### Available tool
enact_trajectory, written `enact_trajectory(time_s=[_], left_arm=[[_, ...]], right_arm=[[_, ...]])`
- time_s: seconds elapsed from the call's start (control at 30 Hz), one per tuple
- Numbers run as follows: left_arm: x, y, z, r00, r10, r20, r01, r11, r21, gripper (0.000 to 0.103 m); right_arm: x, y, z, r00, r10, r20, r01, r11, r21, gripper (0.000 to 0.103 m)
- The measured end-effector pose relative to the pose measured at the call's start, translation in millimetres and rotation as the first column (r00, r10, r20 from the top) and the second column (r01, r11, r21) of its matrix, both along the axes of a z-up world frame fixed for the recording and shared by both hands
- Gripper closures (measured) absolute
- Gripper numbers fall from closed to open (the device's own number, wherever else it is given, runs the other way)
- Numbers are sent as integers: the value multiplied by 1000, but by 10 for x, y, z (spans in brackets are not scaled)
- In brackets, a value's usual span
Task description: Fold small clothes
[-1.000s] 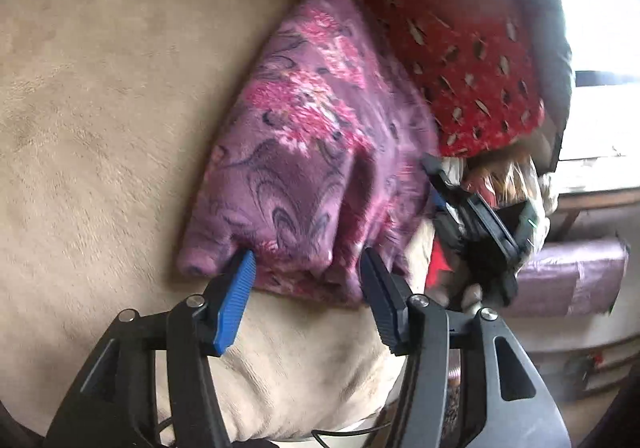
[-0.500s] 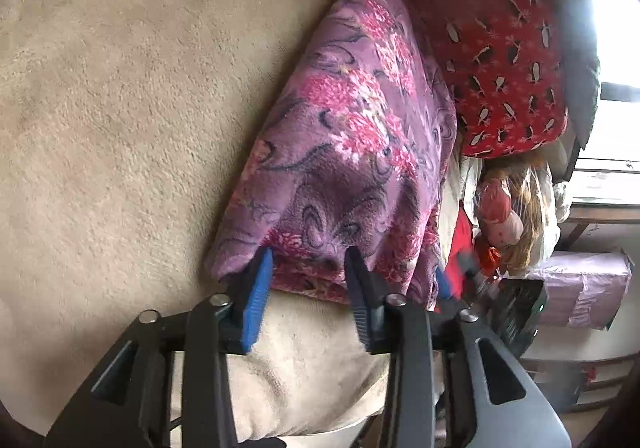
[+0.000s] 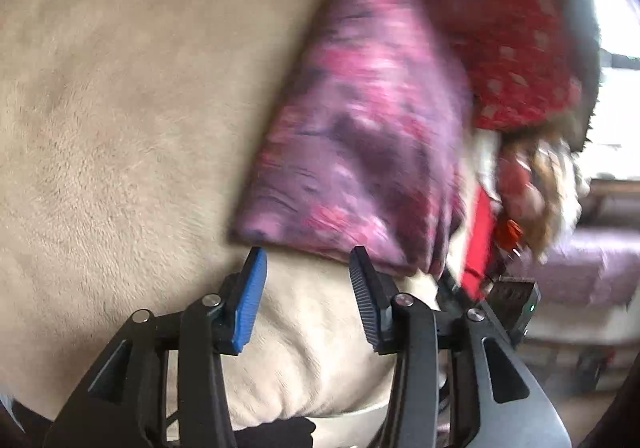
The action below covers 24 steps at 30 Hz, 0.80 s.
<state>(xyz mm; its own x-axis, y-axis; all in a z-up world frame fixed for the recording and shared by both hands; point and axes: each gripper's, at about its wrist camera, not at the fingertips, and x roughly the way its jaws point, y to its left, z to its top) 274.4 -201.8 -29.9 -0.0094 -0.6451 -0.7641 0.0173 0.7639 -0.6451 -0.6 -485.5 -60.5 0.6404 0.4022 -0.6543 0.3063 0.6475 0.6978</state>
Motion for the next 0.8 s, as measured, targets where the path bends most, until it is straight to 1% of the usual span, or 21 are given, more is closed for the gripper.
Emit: enact_trajectory(time_s=[0.03, 0.07, 0.1, 0.13, 0.17, 0.2, 0.23, 0.3, 0.33, 0.37, 0.4, 0.43, 0.5, 0.53, 0.57, 0.6, 0.63, 0.67, 0.7, 0.77, 0.8], left_arm=[[-2, 7, 91, 999, -7, 34, 7, 1000, -11, 62], [26, -5, 207, 997, -6, 79, 7, 1000, -1, 62], [56, -23, 281, 994, -7, 111, 5, 1000, 15, 62], [94, -59, 345, 990, -9, 140, 4, 999, 38, 59], [142, -105, 381, 987, -9, 161, -1, 998, 64, 51], [182, -154, 394, 986, -4, 168, -11, 996, 84, 49], [221, -196, 391, 986, -3, 167, -14, 995, 95, 49], [298, -294, 342, 988, -23, 155, 3, 992, 128, 49], [324, -340, 316, 988, -32, 150, 8, 988, 155, 49], [326, -362, 307, 987, -47, 151, 20, 985, 174, 49], [322, -353, 301, 985, -63, 159, 32, 981, 189, 49], [301, -363, 296, 981, -77, 177, 41, 978, 203, 49], [283, -394, 218, 977, -96, 193, 43, 965, 260, 46], [289, -394, 132, 979, -101, 178, 47, 957, 286, 45], [297, -410, 14, 983, -111, 144, 62, 949, 310, 45], [294, -429, -100, 987, -120, 110, 78, 940, 332, 45], [272, -443, -121, 983, -139, 121, 90, 935, 344, 45], [231, -461, -62, 974, -169, 149, 106, 928, 357, 45], [199, -473, -12, 968, -190, 163, 118, 921, 372, 45], [150, -496, 54, 957, -231, 176, 144, 904, 403, 45], [133, -491, 69, 955, -239, 174, 151, 901, 407, 45]], right_arm=[[-38, 8, 199, 997, -14, 71, 16, 999, -32, 92], [-56, 37, 345, 992, -14, 124, 23, 998, -66, 91], [-46, 79, 479, 986, -8, 169, 26, 994, -105, 83], [2, 132, 600, 980, 10, 197, 18, 990, -141, 65], [90, 194, 669, 978, 39, 204, -4, 985, -171, 56], [165, 250, 682, 979, 56, 197, -16, 980, -199, 45], [306, 309, 639, 986, 61, 155, -22, 971, -240, 45], [470, 349, 490, 993, 66, 97, -40, 967, -252, 45], [606, 393, 399, 995, 85, 50, -70, 966, -249, 62], [688, 472, 301, 995, 102, -6, -101, 965, -242, 89], [700, 463, 279, 993, 116, 12, -111, 975, -192, 99], [614, 408, 351, 988, 102, 114, -90, 990, -109, 100], [419, 283, 512, 972, 45, 229, -22, 995, -102, 100], [322, 191, 515, 967, 4, 254, 21, 995, -96, 100], [278, 94, 395, 973, -35, 229, 52, 996, -69, 100], [297, 39, 209, 986, -46, 163, 54, 997, -46, 100], [318, 20, 10, 996, -43, 82, 46, 998, -40, 100], [323, 35, -130, 999, -25, 33, 26, 999, -38, 100], [309, 51, -134, 999, -25, 38, 27, 999, -34, 99], [255, 48, 23, 994, -37, 105, 36, 999, 15, 92], [228, 42, 74, 990, -44, 132, 39, 998, 43, 89]])
